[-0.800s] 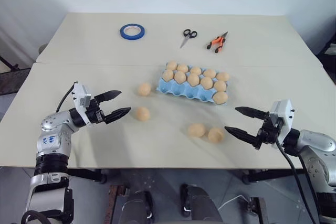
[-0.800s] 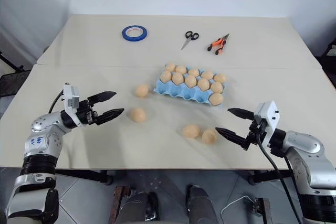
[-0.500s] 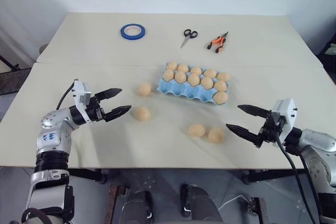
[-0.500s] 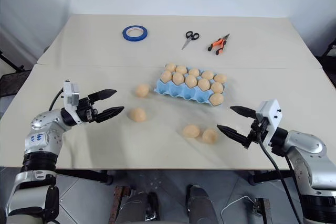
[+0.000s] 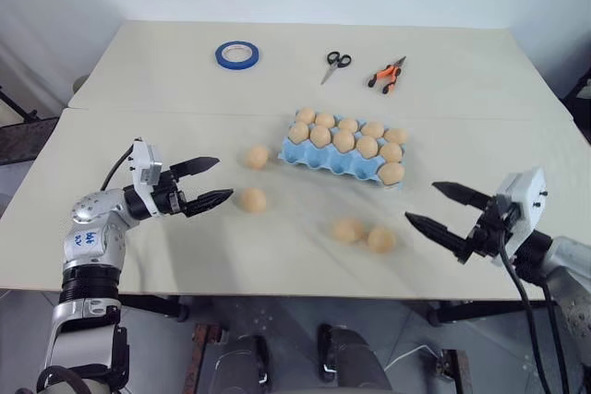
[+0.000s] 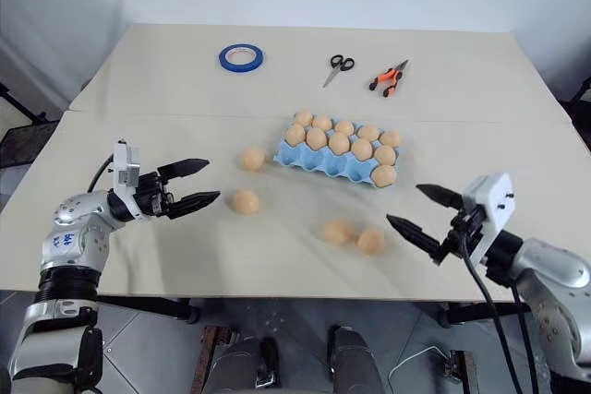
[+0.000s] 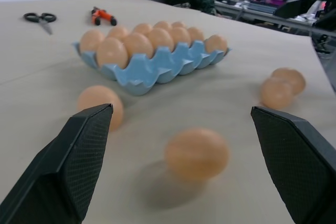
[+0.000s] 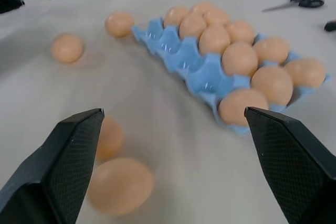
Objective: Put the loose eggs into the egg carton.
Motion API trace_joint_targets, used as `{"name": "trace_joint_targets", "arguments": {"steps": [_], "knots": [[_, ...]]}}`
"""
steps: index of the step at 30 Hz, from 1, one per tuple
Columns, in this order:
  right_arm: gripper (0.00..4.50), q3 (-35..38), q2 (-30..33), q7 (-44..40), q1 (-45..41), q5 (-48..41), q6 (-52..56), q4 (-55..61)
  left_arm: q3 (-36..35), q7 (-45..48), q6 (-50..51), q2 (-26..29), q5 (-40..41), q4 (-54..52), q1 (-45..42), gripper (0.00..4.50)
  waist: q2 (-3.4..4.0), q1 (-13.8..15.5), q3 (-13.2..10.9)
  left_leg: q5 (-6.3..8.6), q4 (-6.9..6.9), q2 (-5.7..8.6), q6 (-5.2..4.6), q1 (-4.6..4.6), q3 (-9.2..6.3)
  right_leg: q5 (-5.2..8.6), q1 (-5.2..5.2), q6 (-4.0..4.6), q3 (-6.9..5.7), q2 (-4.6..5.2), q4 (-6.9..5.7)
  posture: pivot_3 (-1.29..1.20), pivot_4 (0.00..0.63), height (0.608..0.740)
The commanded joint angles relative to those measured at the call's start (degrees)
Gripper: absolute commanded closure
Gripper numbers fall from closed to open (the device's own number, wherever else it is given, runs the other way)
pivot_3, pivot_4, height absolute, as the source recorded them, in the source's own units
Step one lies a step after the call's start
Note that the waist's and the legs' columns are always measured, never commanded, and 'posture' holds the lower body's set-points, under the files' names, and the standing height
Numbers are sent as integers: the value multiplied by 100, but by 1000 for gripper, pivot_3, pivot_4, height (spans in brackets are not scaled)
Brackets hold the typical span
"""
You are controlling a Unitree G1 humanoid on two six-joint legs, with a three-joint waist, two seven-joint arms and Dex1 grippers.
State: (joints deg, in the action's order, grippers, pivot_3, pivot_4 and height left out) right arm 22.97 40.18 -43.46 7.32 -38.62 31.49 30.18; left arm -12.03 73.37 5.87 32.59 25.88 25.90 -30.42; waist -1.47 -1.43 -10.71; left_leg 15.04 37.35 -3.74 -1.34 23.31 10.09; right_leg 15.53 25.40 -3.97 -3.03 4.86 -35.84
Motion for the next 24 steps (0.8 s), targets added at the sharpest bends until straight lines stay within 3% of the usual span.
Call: {"name": "trace_joint_targets", "arguments": {"steps": [1, 13, 24], "knots": [[0, 106, -81, 271, 446, -115, 164, 605, 102, 208, 11, -1, 114, -146, -193, 16, -3, -1, 2, 2, 0, 1, 3, 0, 0, 0, -1, 0, -1, -4, 1, 0, 150, 740], [0, -233, -301, 546, 1026, 271, -92, 871, 261, 561, -66, -20, 2, 325, -656, 16, -12, -14, 7, -4, 3, 2, -7, -3, -5, -4, -7, 0, 1, -26, 4, 0, 150, 740], [0, -1568, -745, 785, 274, 1394, -665, -123, 492, 829, -45, -105, 36, 159, -646, 16, -18, -22, 11, -5, 5, 3, -10, -1, -4, -4, -6, 1, 2, -24, 7, 0, 150, 740]]}}
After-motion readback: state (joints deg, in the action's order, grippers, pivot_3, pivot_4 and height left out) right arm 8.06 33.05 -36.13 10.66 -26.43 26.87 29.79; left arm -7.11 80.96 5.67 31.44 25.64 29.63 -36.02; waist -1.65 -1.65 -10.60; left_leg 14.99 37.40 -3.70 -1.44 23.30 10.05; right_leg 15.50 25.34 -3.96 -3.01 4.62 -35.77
